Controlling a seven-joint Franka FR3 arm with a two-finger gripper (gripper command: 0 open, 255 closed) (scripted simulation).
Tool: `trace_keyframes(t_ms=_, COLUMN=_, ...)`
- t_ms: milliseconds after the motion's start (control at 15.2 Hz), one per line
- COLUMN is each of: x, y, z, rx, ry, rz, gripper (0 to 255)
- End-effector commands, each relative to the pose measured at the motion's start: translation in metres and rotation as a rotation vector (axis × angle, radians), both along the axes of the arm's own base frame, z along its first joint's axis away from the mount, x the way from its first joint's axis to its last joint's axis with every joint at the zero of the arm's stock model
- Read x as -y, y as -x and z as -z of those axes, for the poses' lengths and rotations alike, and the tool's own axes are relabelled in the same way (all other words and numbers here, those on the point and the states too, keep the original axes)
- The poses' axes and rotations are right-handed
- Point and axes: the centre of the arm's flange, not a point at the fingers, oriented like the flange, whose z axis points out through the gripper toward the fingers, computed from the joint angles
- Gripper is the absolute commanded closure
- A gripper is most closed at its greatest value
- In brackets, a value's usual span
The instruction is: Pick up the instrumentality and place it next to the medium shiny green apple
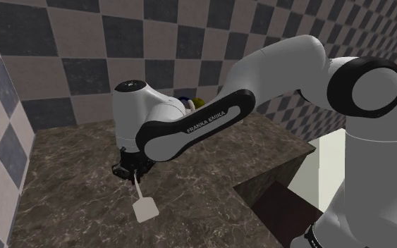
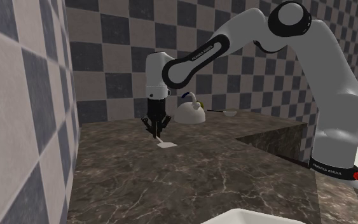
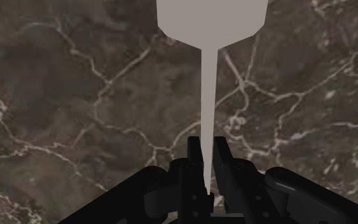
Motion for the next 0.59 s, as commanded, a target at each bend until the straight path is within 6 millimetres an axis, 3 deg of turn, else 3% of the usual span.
trace_keyframes(t_ms=0, x=0.0, y=0.0, z=0.0, rx=0.0, ry=0.0, rz=0.0, gripper=255)
trace_keyframes(t_ms=132, x=0.0, y=0.0, z=0.0, rx=0.0, ry=0.0, rz=0.0, gripper=255)
trace_keyframes(t_ms=528, x=0.0, y=0.0, z=-0.032, rx=0.0, ry=0.0, rz=0.0, gripper=255)
